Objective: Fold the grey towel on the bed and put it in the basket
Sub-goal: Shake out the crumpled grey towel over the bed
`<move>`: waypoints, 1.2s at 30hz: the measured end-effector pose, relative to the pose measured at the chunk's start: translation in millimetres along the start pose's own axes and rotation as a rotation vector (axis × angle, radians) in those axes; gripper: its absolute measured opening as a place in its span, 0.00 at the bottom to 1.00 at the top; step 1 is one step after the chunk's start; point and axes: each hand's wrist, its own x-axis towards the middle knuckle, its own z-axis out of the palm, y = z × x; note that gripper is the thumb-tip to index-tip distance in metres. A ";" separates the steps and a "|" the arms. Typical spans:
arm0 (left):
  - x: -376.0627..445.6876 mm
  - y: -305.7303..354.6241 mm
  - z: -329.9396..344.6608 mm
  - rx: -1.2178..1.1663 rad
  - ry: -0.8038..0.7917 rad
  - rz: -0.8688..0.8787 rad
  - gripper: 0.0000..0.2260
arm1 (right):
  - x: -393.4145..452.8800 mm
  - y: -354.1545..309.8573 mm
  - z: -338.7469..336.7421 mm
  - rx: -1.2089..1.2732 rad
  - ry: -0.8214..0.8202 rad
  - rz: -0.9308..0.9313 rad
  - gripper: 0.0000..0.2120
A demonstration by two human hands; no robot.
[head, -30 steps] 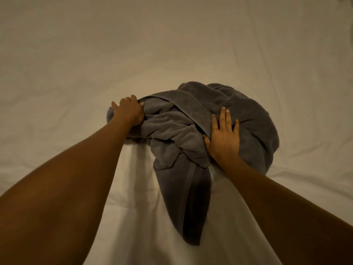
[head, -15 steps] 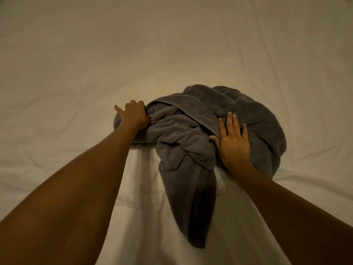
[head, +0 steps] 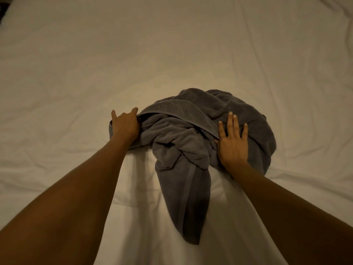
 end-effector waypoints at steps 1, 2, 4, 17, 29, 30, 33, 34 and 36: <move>-1.0 -0.3 1.2 0.040 -0.013 0.014 0.17 | 0.6 -3.7 1.7 -0.005 -0.003 0.018 0.33; -2.2 -0.8 2.3 0.073 -0.027 0.022 0.17 | 0.9 -6.7 3.2 -0.006 -0.006 0.033 0.33; -6.0 -1.7 5.0 0.120 -0.060 0.020 0.16 | -0.5 -8.2 4.7 0.006 -0.011 0.047 0.34; -72.9 28.3 -50.4 0.207 0.227 0.067 0.27 | -69.2 52.6 -46.9 0.252 0.091 0.123 0.28; -126.3 39.7 -125.6 0.238 0.158 -0.019 0.38 | -124.0 169.1 -139.2 0.048 0.152 0.197 0.29; -128.3 43.9 -128.6 0.223 0.168 -0.016 0.37 | -124.4 175.6 -144.2 0.023 0.149 0.203 0.30; -133.2 57.8 -138.2 0.147 0.183 -0.049 0.34 | -122.1 184.4 -156.3 -0.042 0.111 0.237 0.32; -133.0 60.4 -141.2 0.116 0.192 -0.072 0.34 | -120.9 184.7 -159.1 -0.049 0.108 0.245 0.33; -129.9 61.1 -147.6 0.067 0.216 -0.121 0.35 | -117.6 184.3 -161.9 -0.060 0.110 0.244 0.34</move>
